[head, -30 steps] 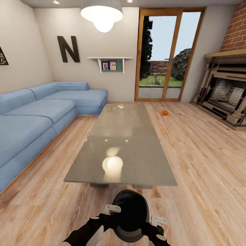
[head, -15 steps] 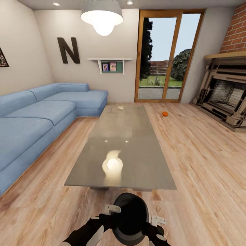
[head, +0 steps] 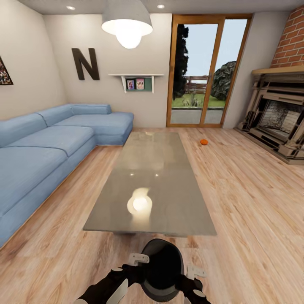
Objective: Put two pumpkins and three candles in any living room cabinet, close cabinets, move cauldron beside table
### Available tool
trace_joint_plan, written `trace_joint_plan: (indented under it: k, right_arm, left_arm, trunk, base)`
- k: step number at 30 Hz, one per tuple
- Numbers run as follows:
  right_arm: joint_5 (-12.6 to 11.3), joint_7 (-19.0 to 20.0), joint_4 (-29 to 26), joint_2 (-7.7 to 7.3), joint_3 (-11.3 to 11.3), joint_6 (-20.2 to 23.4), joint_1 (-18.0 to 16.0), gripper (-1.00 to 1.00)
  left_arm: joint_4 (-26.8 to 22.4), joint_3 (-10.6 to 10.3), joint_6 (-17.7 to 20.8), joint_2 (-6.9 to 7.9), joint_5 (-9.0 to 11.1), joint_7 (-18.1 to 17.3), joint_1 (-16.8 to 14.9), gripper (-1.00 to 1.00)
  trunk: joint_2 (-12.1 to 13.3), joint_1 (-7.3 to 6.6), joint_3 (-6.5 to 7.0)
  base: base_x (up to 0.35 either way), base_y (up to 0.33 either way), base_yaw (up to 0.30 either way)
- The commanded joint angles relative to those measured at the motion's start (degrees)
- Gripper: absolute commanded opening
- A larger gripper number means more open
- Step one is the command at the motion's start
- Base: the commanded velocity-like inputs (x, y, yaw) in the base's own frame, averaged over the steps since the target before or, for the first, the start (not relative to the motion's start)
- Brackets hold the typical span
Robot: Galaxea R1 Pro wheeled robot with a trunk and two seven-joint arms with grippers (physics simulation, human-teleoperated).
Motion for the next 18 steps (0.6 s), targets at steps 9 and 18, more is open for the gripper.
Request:
trace_joint_plan:
  k: [9,18]
  right_arm:
    - [-0.62,-0.32,0.03,-0.03,0.41,-0.3,-0.04,1.0]
    - [-0.62,-0.21,0.03,-0.03,0.39,-0.37,0.0,1.0]
  left_arm:
    - [-0.16,-0.33,0.16,0.05,0.52,0.33,-0.04,1.0]
    - [-0.16,-0.31,0.16,0.05,0.52,0.33,-0.04,1.0]
  trunk:
    - [3.6,-2.02,1.57]
    - [7.21,-3.99,3.19]
  base:
    - [-0.04,0.012,0.0]
    - [-0.009,0.0,-0.004]
